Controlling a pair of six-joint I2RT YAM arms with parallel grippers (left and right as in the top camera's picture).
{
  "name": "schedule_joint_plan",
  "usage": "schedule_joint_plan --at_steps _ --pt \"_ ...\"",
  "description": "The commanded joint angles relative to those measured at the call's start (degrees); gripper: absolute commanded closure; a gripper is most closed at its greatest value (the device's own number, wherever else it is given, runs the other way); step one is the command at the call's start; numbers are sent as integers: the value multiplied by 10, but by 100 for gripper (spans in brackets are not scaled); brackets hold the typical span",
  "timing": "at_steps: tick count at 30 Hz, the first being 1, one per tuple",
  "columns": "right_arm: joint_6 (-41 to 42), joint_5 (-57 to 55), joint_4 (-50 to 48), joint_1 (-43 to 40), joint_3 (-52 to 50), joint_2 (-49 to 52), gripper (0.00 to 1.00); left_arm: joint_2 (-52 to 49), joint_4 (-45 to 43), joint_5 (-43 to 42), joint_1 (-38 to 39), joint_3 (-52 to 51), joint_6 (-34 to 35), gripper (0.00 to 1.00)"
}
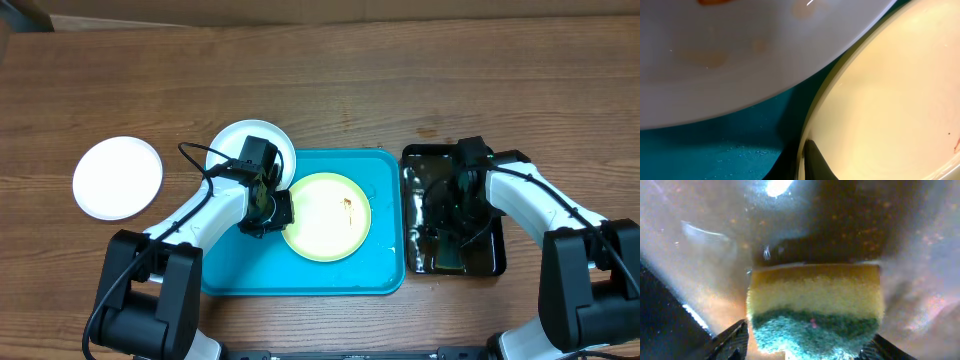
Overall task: Clean dirty plates on tray and stack at the side
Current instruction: 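Lower the right gripper into the black tray and grasp the sponge, then lift the sponge and carry it over the yellow plate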
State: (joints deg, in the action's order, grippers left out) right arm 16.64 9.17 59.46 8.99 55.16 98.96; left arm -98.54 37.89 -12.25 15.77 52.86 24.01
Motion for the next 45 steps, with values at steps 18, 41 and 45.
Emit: schedule_joint_plan --at_steps 18,41,45 --pt "-21 -16 87 -3 119 -3 96 -30 -2 34 4 -21 -3 79" --pt "-32 -83 154 -2 158 -11 96 -30 -5 34 4 -21 -2 96" --pt "-37 -76 151 -2 164 -11 96 -30 -5 34 4 -21 -2 96"
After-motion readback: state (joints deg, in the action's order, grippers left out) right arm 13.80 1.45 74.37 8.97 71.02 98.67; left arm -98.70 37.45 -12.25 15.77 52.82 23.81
